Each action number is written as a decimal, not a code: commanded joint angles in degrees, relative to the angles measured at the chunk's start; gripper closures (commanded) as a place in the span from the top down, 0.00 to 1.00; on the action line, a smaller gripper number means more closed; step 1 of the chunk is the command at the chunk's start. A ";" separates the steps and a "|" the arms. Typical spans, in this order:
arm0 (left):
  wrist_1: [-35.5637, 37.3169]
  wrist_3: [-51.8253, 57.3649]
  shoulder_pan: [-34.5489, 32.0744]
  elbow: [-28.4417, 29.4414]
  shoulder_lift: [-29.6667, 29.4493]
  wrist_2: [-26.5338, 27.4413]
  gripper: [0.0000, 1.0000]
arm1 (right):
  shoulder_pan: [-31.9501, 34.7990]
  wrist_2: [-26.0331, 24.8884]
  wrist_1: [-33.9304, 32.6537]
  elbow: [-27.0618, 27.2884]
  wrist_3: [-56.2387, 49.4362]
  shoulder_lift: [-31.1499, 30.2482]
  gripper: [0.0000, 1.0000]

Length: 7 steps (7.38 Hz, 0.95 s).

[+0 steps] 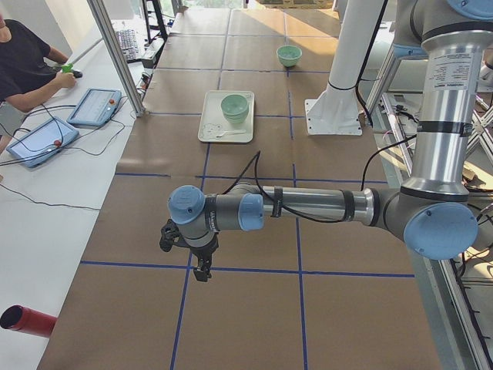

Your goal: Stack green bowls together

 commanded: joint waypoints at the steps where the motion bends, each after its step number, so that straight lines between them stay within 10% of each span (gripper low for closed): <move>1: 0.00 0.01 0.00 0.00 0.00 0.00 1.00 | 0.00 0.00 0.00 0.18 0.00 0.00 1.00; 7: 0.00 -0.08 0.00 0.26 0.00 0.00 1.00 | 0.00 -0.79 0.18 0.27 6.40 0.79 1.00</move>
